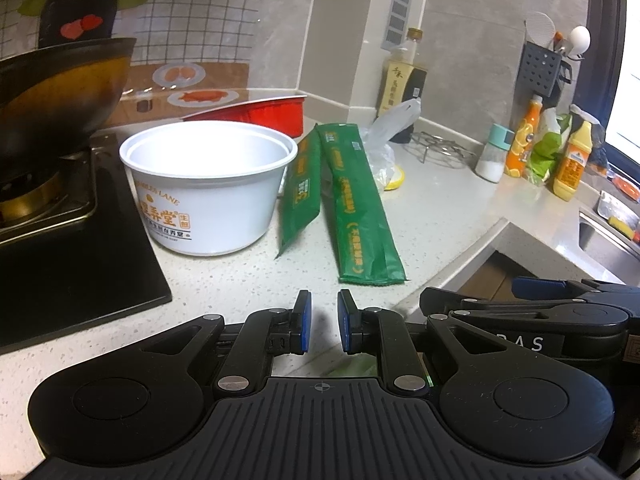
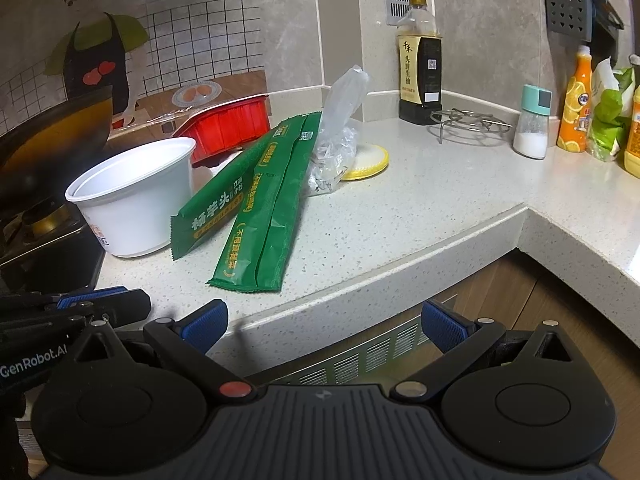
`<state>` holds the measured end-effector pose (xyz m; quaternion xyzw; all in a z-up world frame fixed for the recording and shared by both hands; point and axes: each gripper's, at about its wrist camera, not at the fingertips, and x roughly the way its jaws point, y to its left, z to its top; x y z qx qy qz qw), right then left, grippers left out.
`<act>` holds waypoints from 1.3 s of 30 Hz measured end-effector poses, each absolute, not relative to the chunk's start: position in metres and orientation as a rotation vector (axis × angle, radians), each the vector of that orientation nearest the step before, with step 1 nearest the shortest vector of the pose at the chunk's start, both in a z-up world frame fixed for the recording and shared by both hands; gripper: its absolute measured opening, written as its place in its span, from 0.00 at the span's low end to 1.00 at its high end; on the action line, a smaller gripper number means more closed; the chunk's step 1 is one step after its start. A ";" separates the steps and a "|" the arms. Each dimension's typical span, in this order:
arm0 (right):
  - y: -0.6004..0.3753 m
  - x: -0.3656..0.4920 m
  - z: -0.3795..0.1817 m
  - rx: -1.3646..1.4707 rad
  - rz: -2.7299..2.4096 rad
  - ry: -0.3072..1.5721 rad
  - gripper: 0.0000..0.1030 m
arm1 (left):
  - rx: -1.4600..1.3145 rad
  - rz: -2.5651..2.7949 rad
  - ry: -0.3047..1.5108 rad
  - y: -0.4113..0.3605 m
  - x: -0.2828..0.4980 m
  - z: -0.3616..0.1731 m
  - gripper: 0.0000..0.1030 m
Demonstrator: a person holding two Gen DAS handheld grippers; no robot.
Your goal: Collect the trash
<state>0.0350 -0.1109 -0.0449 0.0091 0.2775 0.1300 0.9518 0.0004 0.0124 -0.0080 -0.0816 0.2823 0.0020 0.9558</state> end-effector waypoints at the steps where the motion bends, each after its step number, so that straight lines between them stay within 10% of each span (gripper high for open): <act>1: -0.111 0.035 -0.045 0.019 0.265 0.564 1.00 | -0.167 0.005 0.573 0.013 0.000 -0.008 0.18; 39: -0.103 0.110 -0.039 0.054 0.337 0.488 1.00 | -0.212 0.041 0.423 0.074 0.020 0.034 0.18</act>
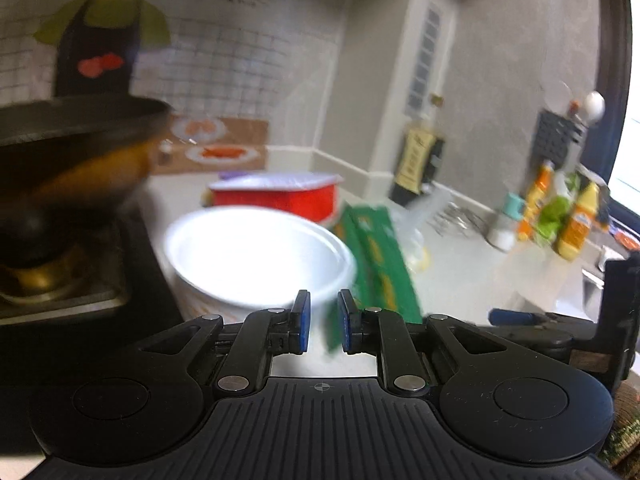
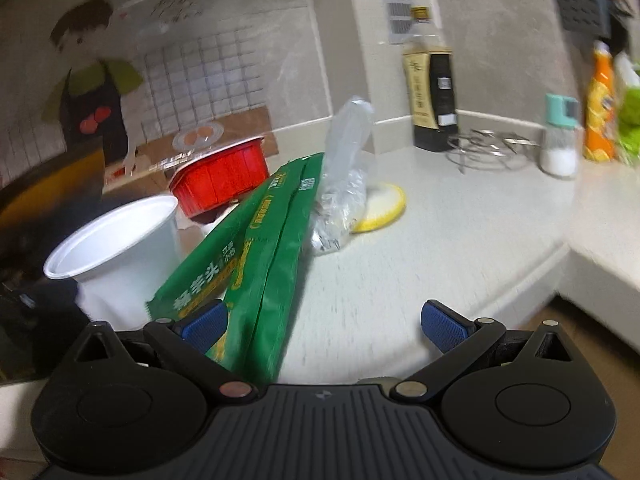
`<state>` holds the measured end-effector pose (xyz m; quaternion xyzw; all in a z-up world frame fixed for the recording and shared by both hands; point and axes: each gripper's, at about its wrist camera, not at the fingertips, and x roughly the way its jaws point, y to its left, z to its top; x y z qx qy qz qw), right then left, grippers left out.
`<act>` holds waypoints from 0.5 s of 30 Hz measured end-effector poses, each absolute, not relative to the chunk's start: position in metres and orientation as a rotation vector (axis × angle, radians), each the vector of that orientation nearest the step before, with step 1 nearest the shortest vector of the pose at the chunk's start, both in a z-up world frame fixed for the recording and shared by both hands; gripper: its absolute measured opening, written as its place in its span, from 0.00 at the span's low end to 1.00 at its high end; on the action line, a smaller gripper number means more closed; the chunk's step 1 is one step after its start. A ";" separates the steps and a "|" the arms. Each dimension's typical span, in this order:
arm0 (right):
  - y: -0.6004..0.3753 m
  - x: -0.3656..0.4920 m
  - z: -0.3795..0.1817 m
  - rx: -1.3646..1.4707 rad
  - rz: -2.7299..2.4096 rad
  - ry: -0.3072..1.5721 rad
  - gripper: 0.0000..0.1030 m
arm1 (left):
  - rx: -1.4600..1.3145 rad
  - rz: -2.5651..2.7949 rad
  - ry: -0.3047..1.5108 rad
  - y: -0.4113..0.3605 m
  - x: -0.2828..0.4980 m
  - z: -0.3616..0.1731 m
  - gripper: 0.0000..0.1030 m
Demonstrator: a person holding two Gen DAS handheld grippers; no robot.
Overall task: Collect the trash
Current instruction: 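Grasp the green snack packets with the right tool while the left tool grips the white bowl rim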
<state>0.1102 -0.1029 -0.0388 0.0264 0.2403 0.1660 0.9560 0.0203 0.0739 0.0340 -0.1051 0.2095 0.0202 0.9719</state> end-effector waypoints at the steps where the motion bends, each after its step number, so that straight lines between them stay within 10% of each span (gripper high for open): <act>1: -0.098 0.118 -0.039 0.027 0.334 0.491 1.00 | -0.219 0.078 0.412 0.081 0.021 0.036 0.18; 15: -0.080 0.158 -0.051 0.004 0.336 0.610 1.00 | -0.329 0.235 0.430 0.128 0.050 0.021 0.20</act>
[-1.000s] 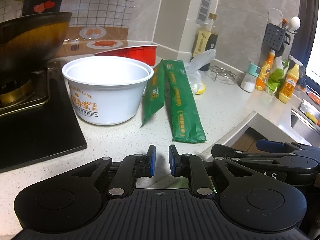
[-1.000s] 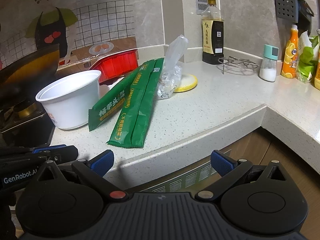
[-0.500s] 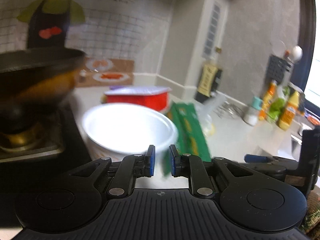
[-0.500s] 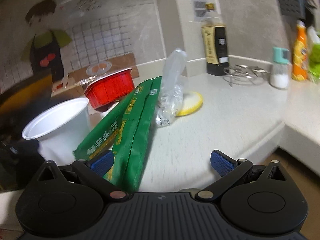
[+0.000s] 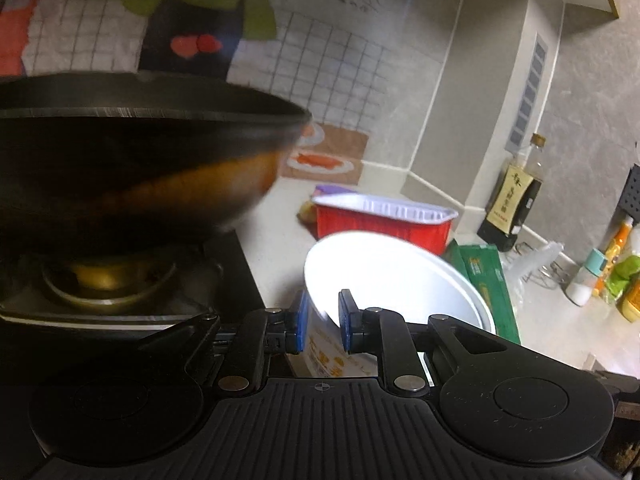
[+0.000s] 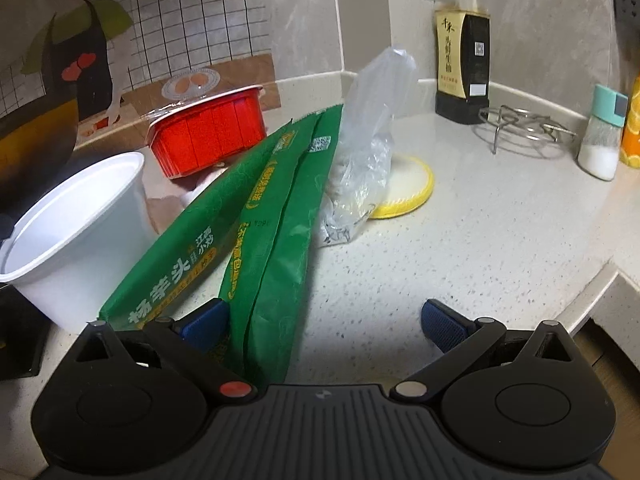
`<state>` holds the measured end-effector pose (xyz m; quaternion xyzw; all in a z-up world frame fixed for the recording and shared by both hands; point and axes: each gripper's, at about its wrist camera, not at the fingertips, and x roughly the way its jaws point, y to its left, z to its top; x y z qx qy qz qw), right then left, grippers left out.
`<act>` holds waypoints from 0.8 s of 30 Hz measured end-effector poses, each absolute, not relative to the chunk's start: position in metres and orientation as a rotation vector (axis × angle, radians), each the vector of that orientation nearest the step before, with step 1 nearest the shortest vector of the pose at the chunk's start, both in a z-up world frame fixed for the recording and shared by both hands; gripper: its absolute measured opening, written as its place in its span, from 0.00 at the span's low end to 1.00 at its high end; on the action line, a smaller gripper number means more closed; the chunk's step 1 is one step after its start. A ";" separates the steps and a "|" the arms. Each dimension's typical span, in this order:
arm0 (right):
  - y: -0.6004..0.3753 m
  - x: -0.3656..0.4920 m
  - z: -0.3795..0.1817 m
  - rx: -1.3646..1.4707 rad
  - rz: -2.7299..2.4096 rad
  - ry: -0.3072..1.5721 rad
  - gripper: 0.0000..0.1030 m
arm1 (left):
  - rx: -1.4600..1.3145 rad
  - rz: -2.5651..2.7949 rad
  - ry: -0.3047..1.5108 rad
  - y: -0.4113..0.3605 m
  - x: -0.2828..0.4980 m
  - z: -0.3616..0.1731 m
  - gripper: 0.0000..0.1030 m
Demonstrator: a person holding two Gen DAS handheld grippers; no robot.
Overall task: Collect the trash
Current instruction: 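Grasp the green snack packets with the right tool while the left tool grips the white bowl rim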
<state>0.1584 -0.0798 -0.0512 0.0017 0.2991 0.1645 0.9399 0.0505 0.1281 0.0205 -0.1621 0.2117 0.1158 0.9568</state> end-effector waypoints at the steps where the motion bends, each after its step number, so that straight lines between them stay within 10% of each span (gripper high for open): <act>1: -0.080 0.158 -0.051 0.000 0.338 0.612 1.00 | -0.330 0.232 0.425 0.128 0.049 0.019 0.20; 24: -0.083 0.173 -0.054 -0.076 0.369 0.626 1.00 | -0.395 0.112 0.431 0.126 0.039 0.012 0.25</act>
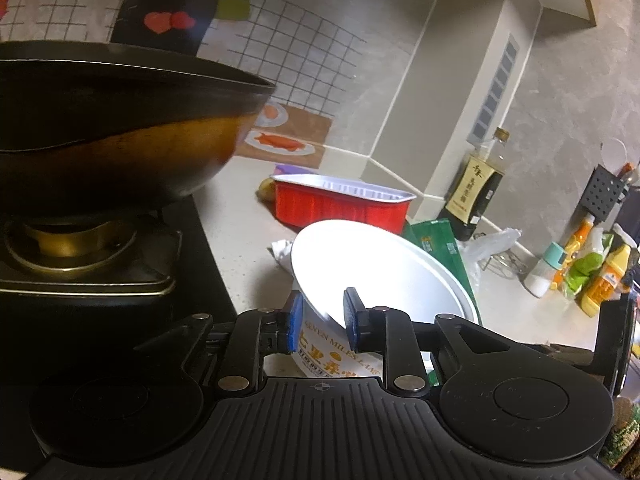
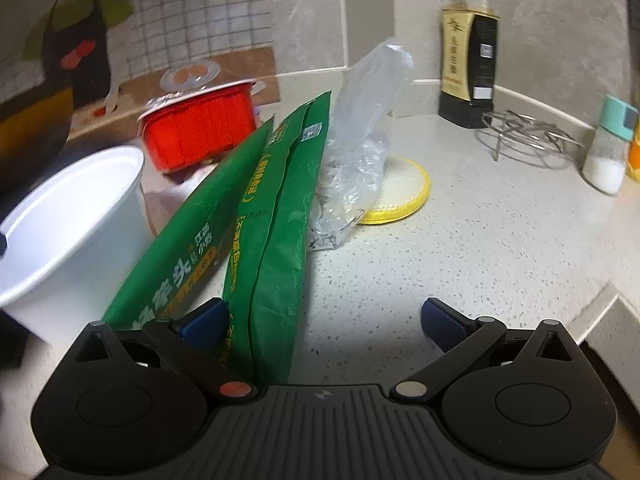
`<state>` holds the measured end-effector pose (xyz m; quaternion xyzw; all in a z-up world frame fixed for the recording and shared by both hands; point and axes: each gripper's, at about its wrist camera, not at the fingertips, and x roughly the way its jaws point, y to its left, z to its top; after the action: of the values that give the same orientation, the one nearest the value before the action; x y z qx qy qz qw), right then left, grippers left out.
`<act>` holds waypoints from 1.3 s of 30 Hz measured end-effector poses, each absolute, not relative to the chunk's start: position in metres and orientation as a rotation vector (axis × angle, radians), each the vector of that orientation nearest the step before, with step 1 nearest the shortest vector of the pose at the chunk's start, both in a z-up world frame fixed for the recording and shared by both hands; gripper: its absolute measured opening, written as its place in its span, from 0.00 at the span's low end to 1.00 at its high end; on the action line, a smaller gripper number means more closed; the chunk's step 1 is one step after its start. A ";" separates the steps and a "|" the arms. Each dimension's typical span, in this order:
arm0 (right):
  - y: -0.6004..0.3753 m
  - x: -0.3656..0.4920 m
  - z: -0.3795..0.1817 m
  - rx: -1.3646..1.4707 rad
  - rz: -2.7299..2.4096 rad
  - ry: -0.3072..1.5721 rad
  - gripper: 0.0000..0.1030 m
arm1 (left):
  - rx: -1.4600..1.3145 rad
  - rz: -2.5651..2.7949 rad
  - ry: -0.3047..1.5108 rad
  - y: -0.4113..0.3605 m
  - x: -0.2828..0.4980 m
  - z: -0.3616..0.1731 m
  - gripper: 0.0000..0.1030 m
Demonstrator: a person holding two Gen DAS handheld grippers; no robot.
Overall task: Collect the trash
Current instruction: 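Grasp the green snack packets with the right tool while the left tool grips the white bowl rim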
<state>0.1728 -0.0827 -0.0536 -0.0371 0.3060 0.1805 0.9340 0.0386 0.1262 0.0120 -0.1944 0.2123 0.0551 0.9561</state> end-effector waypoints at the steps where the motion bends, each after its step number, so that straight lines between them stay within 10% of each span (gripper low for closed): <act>1: -0.081 0.173 -0.054 -0.097 0.386 0.626 1.00 | -0.399 0.117 0.430 0.128 0.038 0.012 0.25; 28: -0.073 0.170 -0.050 -0.180 0.518 0.673 1.00 | -0.438 0.098 0.425 0.132 0.030 0.012 0.25; 31: -0.076 0.167 -0.045 -0.170 0.497 0.672 0.82 | -0.407 0.094 0.428 0.128 0.029 0.013 0.25; 39: -0.105 0.154 -0.002 0.014 0.420 0.490 0.81 | -0.431 0.160 0.415 0.137 0.031 0.012 0.25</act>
<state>0.1538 -0.1048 -0.0022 0.0071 0.2410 0.2064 0.9483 0.0305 0.1370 0.0124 -0.2121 0.2042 0.0787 0.9524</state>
